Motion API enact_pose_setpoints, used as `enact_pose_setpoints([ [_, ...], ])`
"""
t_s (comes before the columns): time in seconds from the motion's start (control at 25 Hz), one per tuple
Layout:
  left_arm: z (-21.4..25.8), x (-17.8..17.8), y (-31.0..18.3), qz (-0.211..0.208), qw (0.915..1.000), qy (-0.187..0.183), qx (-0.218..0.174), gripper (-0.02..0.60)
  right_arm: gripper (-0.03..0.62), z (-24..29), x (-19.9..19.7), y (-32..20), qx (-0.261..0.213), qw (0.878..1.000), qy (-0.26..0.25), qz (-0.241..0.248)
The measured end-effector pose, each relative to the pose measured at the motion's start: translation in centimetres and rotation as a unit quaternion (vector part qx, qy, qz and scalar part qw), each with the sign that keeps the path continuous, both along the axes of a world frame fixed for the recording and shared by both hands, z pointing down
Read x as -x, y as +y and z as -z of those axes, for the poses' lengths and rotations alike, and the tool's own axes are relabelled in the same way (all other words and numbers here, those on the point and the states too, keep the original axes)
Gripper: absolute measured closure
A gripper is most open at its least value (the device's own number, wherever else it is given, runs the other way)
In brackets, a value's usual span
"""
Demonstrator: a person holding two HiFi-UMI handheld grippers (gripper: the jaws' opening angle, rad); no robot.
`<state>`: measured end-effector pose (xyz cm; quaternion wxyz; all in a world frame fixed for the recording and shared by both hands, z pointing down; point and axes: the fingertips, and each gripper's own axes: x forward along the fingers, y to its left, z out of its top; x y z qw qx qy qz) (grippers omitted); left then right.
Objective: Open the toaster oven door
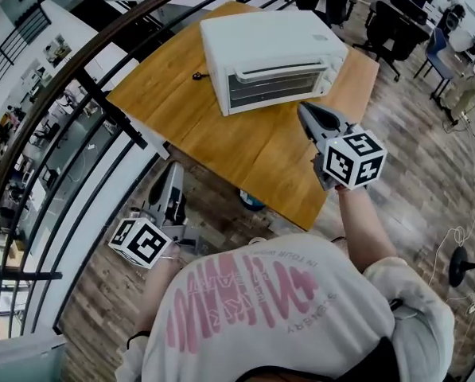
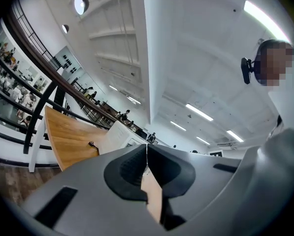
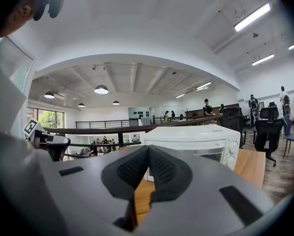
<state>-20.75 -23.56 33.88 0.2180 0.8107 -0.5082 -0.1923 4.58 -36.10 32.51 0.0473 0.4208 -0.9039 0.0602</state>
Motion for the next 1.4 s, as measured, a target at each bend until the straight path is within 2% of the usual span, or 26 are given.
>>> enact_pose_setpoints([
  [0.24, 0.3, 3.7, 1.1, 0.069, 0.9976, -0.002, -0.004, 0.558, 0.587, 0.3, 1.9, -3.9, -0.018, 0.997, 0.067, 0.032],
  [0.4, 0.3, 5.5, 2.1, 0.099, 0.9951, 0.004, 0.000, 0.558, 0.586, 0.6, 4.3, -5.7, -0.049, 0.985, 0.154, 0.066],
  [0.52, 0.3, 6.1, 2.4, 0.110, 0.9939, 0.005, -0.003, 0.558, 0.586, 0.2, 5.5, -6.7, -0.087, 0.960, 0.251, 0.088],
  [0.72, 0.2, 6.9, 2.8, 0.120, 0.9927, 0.001, -0.001, 0.558, 0.586, -1.6, 6.7, -8.3, -0.126, 0.904, 0.389, 0.127],
  [0.88, 0.3, 6.8, 3.0, 0.123, 0.9924, -0.001, 0.004, 0.558, 0.585, -2.2, 7.0, -9.7, -0.133, 0.873, 0.444, 0.151],
  [1.0, 0.3, 6.9, 3.0, 0.127, 0.9919, -0.003, 0.007, 0.558, 0.514, -2.8, 7.1, -10.8, -0.129, 0.858, 0.471, 0.159],
  [1.04, 0.2, 6.9, 3.1, 0.129, 0.9916, -0.006, 0.008, 0.558, 0.511, -3.1, 7.1, -11.1, -0.126, 0.854, 0.478, 0.161],
  [1.12, 0.0, 7.2, 3.1, 0.132, 0.9911, -0.009, 0.011, 0.558, 0.511, -3.8, 7.1, -11.9, -0.119, 0.847, 0.492, 0.162],
  [1.2, -0.2, 7.3, 3.2, 0.133, 0.9911, -0.004, 0.009, 0.558, 0.508, -4.3, 7.2, -12.6, -0.110, 0.845, 0.497, 0.162],
  [1.32, -0.5, 7.2, 3.4, 0.132, 0.9911, -0.003, 0.014, 0.558, 0.503, -4.8, 7.4, -12.9, -0.089, 0.858, 0.478, 0.164],
  [1.4, -0.7, 7.3, 3.4, 0.133, 0.9910, -0.004, 0.018, 0.558, 0.494, -5.1, 7.7, -12.9, -0.081, 0.861, 0.472, 0.170],
])
